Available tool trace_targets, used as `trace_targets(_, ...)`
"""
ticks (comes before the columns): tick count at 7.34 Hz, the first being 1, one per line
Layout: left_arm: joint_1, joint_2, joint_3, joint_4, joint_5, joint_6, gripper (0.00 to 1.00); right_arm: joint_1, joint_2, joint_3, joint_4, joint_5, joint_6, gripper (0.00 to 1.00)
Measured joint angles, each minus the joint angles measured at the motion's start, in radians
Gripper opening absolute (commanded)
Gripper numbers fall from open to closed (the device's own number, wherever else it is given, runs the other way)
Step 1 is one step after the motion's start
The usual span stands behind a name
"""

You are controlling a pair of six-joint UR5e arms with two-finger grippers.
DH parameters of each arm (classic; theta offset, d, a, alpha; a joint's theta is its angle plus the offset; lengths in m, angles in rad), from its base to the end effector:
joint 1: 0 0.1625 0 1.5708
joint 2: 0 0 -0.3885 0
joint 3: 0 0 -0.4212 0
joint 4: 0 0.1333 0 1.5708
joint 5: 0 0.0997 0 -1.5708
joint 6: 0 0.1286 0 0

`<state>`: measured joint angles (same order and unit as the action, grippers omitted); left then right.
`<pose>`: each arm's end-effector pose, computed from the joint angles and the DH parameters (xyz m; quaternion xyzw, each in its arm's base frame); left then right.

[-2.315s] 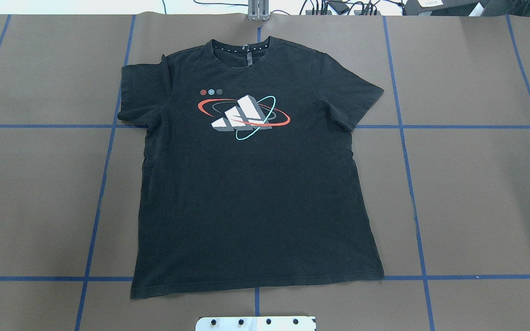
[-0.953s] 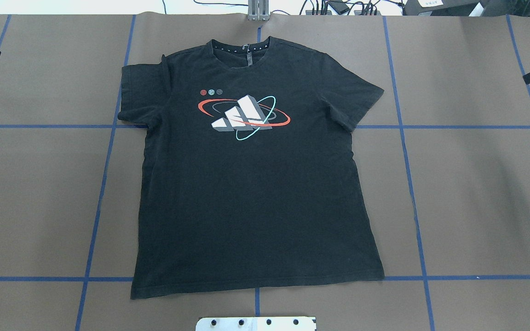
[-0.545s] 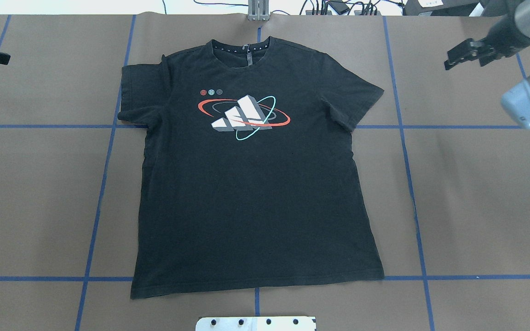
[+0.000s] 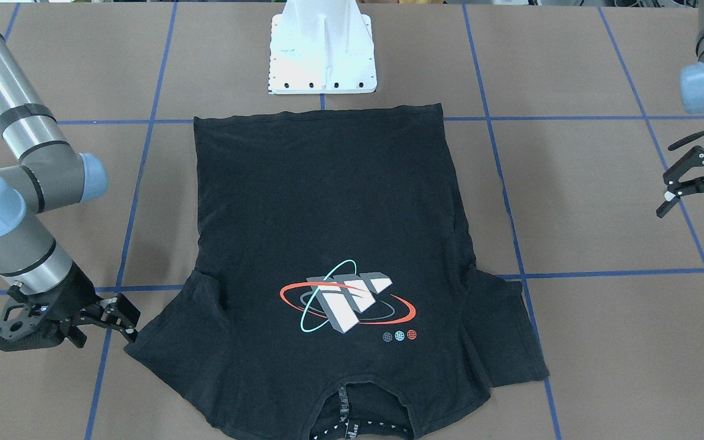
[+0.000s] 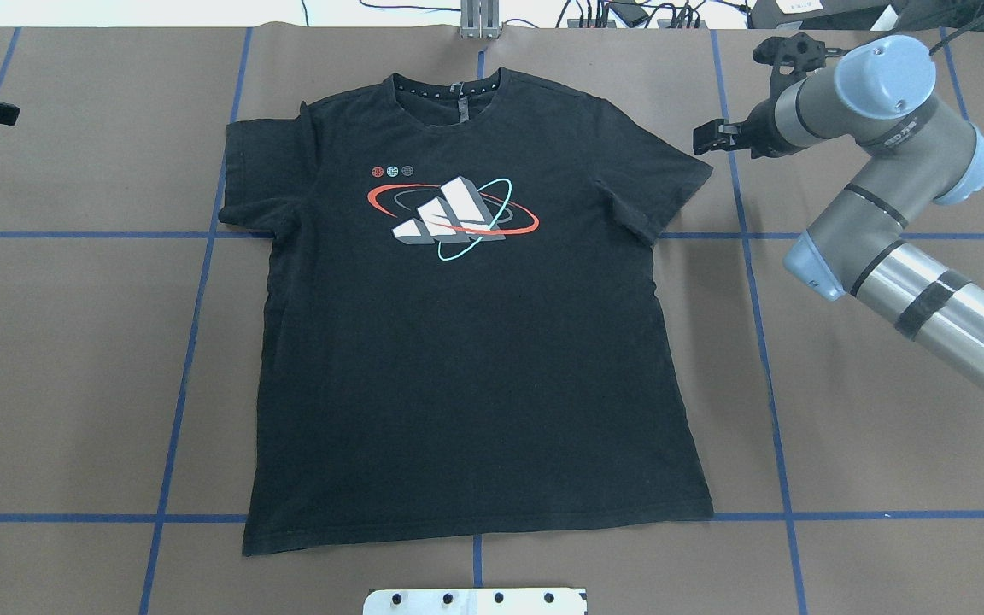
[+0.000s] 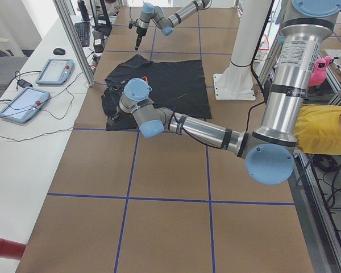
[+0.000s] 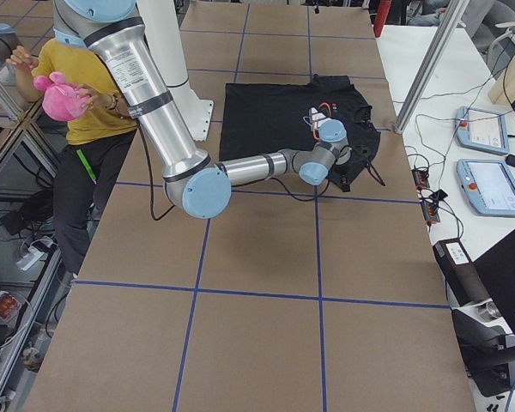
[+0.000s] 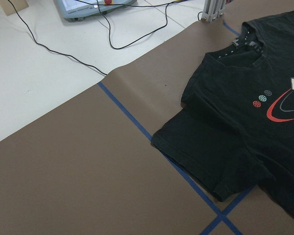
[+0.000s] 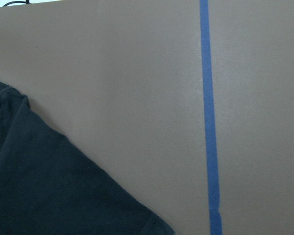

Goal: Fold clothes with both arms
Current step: 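Move the right gripper to the black T-shirt's sleeve farthest from the robot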

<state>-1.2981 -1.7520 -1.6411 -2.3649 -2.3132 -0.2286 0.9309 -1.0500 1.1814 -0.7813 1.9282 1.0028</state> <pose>0.1196 -0.5999 0.4011 0.3728 0.4199 0.1989 0.8032 -0.3872 -0.6681 0.4378 0.1813 -0.4286 0.0814 0.8814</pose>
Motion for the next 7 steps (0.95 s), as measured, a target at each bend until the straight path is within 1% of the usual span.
trace_targets(2,0.001,0.001,0.019,-0.023,0.0,0.0,1.0,-0.032,0.008,-0.031,0.021,-0.039,0.021,0.7)
trace_targets(3,0.002,0.002,0.033,-0.042,0.0,-0.001,1.0,-0.044,0.01,-0.038,0.023,-0.052,0.022,0.68)
trace_targets(4,0.002,0.002,0.043,-0.053,0.0,-0.001,1.0,-0.053,0.018,-0.052,0.024,-0.064,0.022,0.61)
trace_targets(7,0.002,0.002,0.053,-0.063,0.0,0.0,1.0,-0.059,0.047,-0.081,0.024,-0.075,0.015,0.24)
